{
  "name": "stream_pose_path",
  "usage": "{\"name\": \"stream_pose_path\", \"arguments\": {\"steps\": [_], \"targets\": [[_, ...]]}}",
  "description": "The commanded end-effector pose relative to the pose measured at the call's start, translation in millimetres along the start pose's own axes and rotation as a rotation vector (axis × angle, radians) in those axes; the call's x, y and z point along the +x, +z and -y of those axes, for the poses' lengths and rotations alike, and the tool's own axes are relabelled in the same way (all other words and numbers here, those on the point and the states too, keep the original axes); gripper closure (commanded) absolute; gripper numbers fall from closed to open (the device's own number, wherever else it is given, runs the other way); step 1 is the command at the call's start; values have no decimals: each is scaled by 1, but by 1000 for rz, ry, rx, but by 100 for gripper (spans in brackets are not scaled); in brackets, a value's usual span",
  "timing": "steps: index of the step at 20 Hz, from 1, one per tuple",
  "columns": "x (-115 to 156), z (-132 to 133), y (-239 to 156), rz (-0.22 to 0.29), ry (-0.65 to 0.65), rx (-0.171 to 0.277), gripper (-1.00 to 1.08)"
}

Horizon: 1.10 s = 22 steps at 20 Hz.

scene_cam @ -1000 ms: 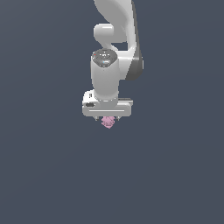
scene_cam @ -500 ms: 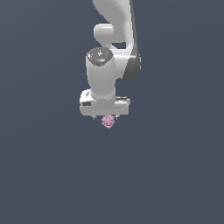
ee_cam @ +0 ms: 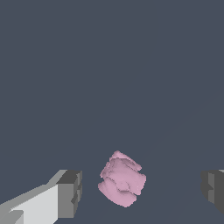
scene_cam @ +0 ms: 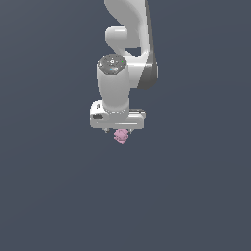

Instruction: Pick up the object and move it to a goal position.

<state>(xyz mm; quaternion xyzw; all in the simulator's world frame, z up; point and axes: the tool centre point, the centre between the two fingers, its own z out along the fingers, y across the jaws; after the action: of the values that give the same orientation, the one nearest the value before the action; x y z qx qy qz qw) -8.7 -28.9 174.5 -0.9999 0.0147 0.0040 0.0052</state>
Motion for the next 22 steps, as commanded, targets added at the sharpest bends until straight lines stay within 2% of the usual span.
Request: {"name": "stream_pose_path", "arguments": {"steps": [1, 8, 22], "targets": [[-3, 1, 4, 0, 23, 0, -92], [-15, 3, 22, -1, 136, 0, -92], [-58, 5, 70, -7, 475, -4, -92]]}}
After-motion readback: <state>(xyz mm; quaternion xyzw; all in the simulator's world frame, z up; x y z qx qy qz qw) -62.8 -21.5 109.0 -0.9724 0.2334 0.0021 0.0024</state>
